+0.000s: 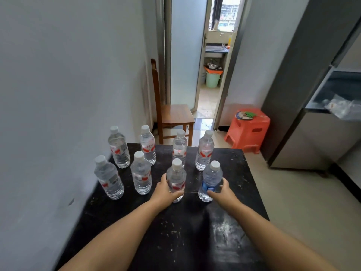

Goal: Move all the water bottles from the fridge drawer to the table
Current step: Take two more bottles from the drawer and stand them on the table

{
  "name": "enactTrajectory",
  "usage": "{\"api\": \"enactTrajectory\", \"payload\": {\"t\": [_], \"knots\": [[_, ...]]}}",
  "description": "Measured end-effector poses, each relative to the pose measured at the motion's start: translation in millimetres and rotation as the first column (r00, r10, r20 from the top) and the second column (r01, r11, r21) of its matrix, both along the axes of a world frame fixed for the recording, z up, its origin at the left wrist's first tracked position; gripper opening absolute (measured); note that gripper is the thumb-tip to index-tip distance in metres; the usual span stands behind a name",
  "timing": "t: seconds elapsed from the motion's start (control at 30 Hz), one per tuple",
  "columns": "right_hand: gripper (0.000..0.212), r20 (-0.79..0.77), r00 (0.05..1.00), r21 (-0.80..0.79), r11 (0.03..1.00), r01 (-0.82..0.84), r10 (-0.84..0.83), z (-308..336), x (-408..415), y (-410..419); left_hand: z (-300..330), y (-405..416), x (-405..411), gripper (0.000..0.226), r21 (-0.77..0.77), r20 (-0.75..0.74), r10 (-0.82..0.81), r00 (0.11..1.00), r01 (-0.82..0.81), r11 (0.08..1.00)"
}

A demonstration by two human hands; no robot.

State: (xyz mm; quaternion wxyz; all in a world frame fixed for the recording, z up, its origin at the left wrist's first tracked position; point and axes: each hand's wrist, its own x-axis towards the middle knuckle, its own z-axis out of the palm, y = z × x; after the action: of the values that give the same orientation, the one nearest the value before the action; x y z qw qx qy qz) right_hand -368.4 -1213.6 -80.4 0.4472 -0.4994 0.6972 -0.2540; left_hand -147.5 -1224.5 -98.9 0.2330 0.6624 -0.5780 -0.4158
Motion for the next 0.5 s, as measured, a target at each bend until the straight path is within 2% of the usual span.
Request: {"api": "enactTrajectory", "payload": {"t": [0.1, 0.23, 0.37, 0.5], "knots": [[0.065, -0.081, 0.995, 0.008, 0.998, -0.056, 0.056, 3, 2, 11, 10, 19, -1, 0.084, -0.023, 0.096, -0.003, 0.995, 0.006, 1.000], [0.054, -0.205, 0.959, -0.060, 0.976, -0.211, 0.195, 7, 4, 29, 21, 53, -4, 0.075, -0.048, 0.219, 0.034, 0.975, -0.024, 0.999], [0.059, -0.318, 0.880, -0.076, 0.916, -0.394, 0.353, 19, 2, 66, 29, 106, -14, 0.046, -0.171, 0.347, 0.215, 0.913, -0.164, 0.972], [0.055, -0.366, 0.802, -0.079, 0.843, -0.533, 0.473, 14, -1, 105, 20, 168, -25, 0.040, -0.168, 0.395, 0.302, 0.868, -0.256, 0.952]]}}
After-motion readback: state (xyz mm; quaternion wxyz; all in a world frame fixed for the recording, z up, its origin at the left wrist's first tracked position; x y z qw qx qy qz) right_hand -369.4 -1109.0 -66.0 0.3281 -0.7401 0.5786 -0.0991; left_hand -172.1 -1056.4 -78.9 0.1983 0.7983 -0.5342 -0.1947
